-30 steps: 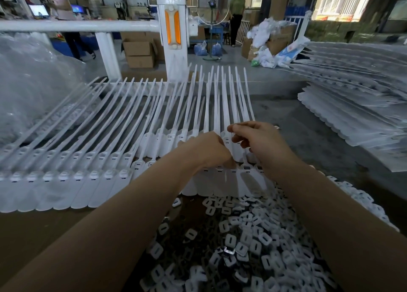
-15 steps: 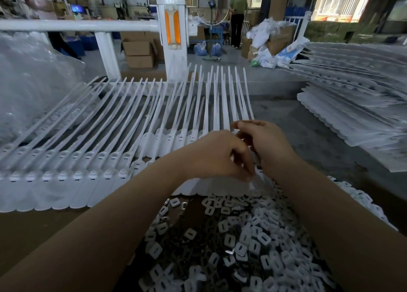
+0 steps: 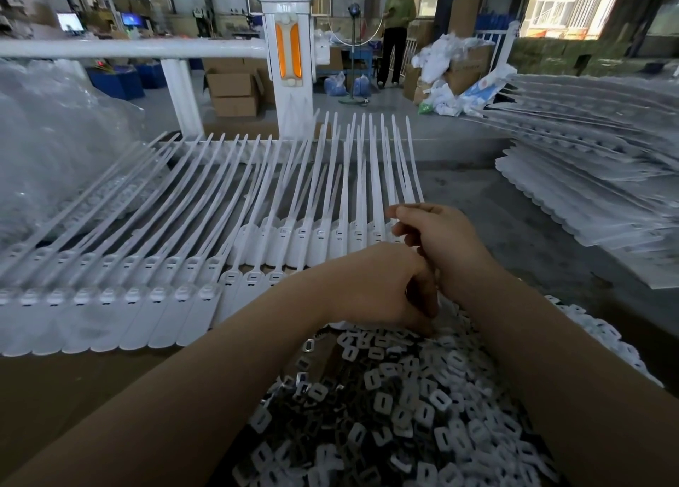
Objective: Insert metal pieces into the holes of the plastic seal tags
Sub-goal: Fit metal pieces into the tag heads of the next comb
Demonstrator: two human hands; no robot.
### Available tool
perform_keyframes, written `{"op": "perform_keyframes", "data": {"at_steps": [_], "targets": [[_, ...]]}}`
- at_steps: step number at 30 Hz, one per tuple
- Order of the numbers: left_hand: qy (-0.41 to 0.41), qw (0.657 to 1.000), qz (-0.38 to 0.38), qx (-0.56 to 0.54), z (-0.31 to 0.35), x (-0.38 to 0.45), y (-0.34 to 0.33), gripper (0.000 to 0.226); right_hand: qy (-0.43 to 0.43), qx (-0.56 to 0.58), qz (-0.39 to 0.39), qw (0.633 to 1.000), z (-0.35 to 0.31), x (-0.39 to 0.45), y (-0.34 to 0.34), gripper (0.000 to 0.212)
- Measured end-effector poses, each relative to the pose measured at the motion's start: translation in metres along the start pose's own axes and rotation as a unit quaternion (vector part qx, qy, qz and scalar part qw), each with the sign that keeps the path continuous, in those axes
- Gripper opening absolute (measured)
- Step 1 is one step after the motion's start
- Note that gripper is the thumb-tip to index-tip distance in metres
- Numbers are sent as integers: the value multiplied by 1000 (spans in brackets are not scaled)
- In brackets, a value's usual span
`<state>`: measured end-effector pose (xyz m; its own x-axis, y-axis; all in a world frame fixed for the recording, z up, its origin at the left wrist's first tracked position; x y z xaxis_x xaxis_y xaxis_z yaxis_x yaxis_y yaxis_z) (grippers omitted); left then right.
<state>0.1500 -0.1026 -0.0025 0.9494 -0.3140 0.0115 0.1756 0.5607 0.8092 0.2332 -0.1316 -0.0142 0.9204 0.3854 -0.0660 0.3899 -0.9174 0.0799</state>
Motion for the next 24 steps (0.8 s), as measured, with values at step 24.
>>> {"op": "perform_keyframes", "data": {"at_steps": [24], "targets": [[175, 918, 241, -261, -83, -36, 75, 21, 39, -182, -87, 979, -6, -6, -23, 9]]}}
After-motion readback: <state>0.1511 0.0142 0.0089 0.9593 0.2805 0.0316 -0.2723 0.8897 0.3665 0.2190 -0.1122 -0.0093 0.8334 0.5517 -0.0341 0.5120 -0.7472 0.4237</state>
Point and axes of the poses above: each hand's wrist, its own x-axis towards the middle knuckle, its own y-axis out of the back of the hand, z = x × y, the point moved 10 cm from there along x, towards the middle knuckle, and after that the axes turned 2 degrees about -y, right-handed, at the moved point
